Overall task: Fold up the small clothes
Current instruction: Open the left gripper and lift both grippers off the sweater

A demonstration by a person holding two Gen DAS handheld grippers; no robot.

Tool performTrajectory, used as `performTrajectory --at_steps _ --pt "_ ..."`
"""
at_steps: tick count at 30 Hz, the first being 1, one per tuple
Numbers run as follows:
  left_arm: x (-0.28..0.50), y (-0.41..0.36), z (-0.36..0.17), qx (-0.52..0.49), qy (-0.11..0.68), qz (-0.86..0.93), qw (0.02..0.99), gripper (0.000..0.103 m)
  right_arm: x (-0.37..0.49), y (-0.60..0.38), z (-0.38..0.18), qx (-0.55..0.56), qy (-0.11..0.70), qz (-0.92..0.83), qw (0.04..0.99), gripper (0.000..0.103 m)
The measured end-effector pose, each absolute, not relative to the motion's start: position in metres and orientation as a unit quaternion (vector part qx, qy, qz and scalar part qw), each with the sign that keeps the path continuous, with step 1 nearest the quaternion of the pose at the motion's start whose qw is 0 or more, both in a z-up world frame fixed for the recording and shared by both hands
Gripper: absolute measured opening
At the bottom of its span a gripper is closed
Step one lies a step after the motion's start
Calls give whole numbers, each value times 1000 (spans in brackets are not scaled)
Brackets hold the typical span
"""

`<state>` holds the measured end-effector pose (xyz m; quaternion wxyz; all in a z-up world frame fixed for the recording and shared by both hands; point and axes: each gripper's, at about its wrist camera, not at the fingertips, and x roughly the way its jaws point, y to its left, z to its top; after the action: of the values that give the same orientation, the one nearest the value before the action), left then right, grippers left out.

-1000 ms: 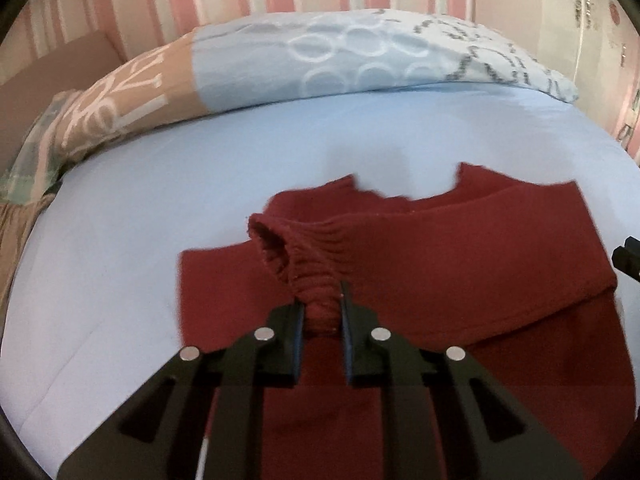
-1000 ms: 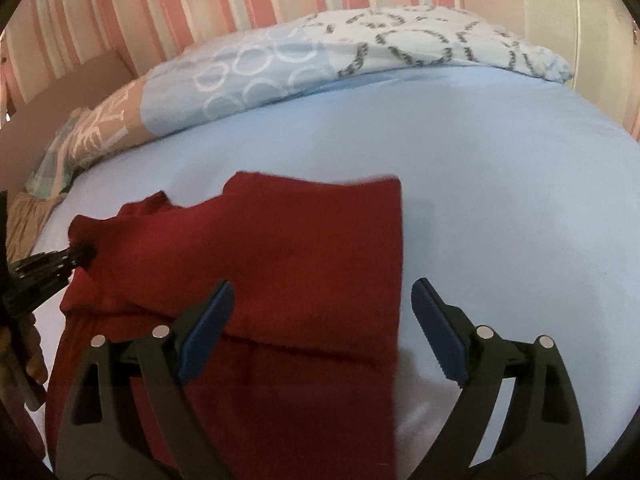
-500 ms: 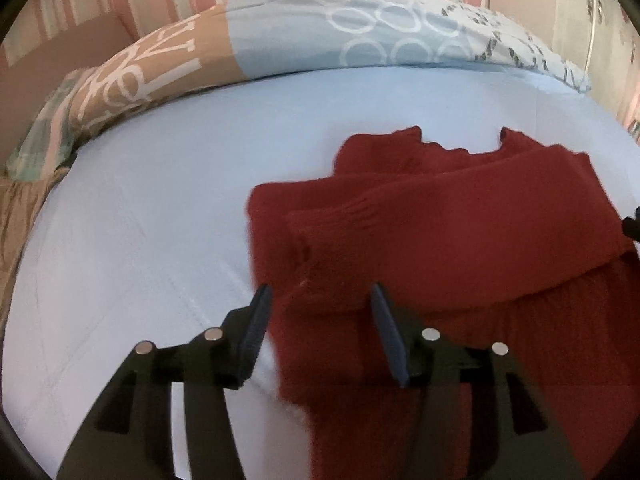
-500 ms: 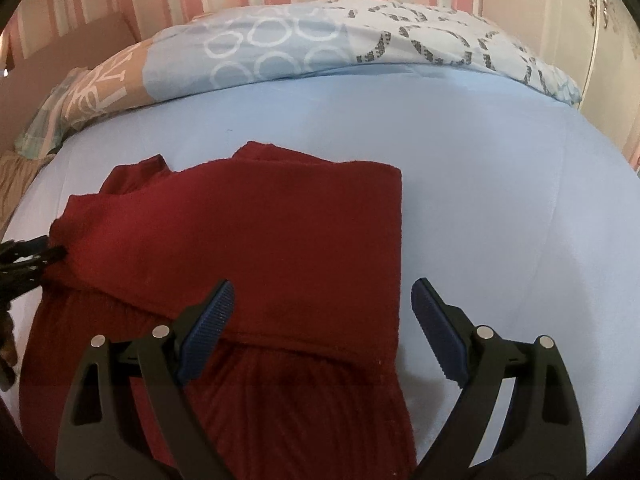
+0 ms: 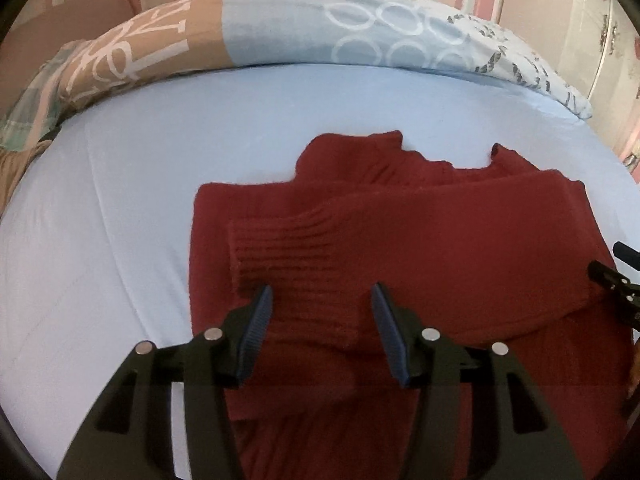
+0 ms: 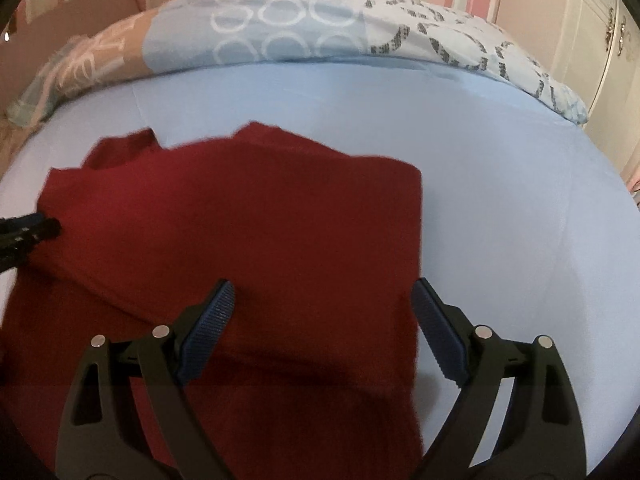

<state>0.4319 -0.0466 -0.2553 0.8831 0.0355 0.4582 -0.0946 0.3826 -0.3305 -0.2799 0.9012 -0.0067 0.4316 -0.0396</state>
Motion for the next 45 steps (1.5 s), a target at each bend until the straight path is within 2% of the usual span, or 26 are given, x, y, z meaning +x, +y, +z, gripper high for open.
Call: performTrajectory --at_steps 7,22,24,28,32,38,45 --pt "431 -44 -257 35 458 -94 883 53 382 -364 -308 86 456 -41 885 91" --pt "401 -53 -238 51 435 -100 893 57 364 -324 -262 1 400 -6 916 90" --pt "396 -52 -235 49 430 -103 896 62 362 -320 -255 10 381 8 924 91" --pt "400 -56 -236 51 429 -97 897 64 394 -302 -246 12 376 29 926 90" --pt "409 -60 -238 45 433 -96 895 64 444 -288 -266 14 425 26 905 80" --pt "413 -65 -242 57 430 -102 895 64 461 -293 -289 36 438 11 898 84" --pt "417 -59 -247 46 436 -96 893 64 455 -293 -287 32 429 11 903 85"
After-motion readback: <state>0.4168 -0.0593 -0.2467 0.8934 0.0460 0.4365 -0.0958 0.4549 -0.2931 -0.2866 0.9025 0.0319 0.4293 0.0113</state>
